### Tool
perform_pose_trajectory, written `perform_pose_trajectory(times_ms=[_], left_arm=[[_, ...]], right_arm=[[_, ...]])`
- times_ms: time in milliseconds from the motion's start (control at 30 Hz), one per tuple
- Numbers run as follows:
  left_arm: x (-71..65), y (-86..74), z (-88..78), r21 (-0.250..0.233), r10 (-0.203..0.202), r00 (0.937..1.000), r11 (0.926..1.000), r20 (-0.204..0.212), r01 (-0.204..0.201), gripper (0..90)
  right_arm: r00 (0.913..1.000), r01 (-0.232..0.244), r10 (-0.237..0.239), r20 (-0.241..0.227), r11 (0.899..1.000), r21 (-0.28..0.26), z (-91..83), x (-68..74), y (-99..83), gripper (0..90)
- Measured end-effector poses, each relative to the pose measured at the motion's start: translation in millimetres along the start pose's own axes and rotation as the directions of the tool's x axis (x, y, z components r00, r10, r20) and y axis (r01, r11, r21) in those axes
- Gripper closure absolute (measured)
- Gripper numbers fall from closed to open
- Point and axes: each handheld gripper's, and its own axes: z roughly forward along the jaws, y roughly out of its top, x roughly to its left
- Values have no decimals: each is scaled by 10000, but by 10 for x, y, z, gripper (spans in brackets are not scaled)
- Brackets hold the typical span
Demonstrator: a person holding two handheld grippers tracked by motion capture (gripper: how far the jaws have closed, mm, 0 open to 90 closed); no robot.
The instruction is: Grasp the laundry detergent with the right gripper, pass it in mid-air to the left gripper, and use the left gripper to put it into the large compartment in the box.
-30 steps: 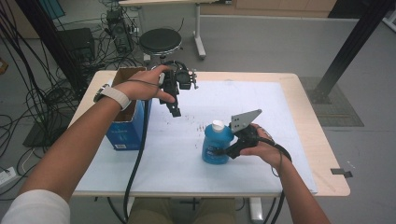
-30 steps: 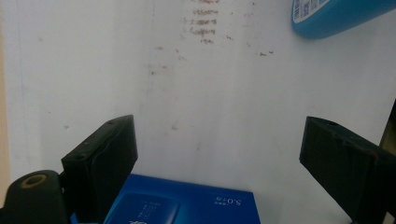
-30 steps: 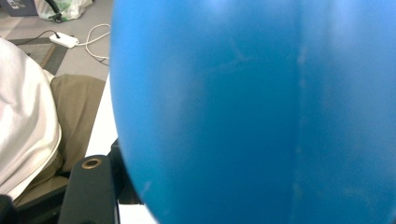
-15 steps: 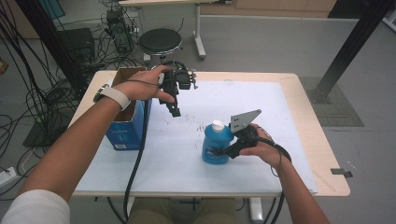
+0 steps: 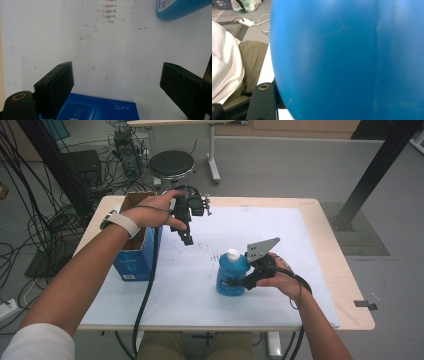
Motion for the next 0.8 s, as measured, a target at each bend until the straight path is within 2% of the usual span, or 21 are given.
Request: perform_pose_trajectory(times_ms=[800], left_arm=[[0,4,1,-1,9,10000,10000,7,-9,123]], right_arm=[[10000,2,-2,54,9999,-111,9,5,-17,369]])
